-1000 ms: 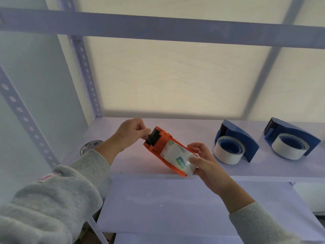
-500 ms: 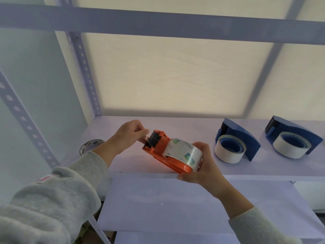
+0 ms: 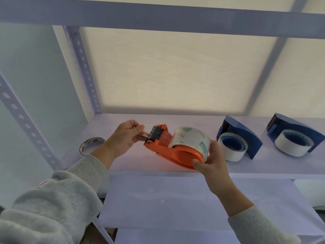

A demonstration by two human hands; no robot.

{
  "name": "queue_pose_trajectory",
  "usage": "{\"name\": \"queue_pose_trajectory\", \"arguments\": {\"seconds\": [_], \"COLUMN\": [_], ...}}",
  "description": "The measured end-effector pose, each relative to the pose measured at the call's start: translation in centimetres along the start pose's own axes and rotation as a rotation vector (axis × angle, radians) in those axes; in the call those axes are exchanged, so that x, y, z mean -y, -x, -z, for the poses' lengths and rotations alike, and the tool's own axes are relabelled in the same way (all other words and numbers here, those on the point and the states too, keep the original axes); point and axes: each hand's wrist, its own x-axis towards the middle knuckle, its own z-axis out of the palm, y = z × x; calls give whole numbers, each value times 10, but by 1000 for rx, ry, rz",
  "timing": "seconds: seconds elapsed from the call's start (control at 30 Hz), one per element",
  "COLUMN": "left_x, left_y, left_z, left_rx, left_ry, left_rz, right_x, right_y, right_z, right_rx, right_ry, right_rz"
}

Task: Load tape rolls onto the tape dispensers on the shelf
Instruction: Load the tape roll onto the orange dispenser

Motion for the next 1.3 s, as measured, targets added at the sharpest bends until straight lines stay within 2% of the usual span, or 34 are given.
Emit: {"name": "queue_pose_trajectory", "arguments": {"seconds": [0.2,0.4,0.6,0.7,0.9,1.17,1.3], "left_x": [-6,0,7,10,20,32,34], "left_y": [-7,-5,-6,-2,0,-6,-7], "left_z": [15,19,-2,-22,-47,-53,-57], "left_rx": [59,178,246,200,-7,-96,-110], "left_ry": [71,209,601,685,708,735,833], "left_rz": [-16,179,267,266,186,36,-25], "right_x": [5,2,-2,-2,-2,-5,-2], "right_y": [1,4,3,3,2,1,2], "right_z": [-1,-8,-17,-24,-32,-36,-44], "right_rx": [13,-4,0,-19,-40,-40,-33], "right_ry": [-67,-154,-394,-453,-534,-561,-572], "right_rz": [-28,-48,-53,-57,-44,-64,-92]}}
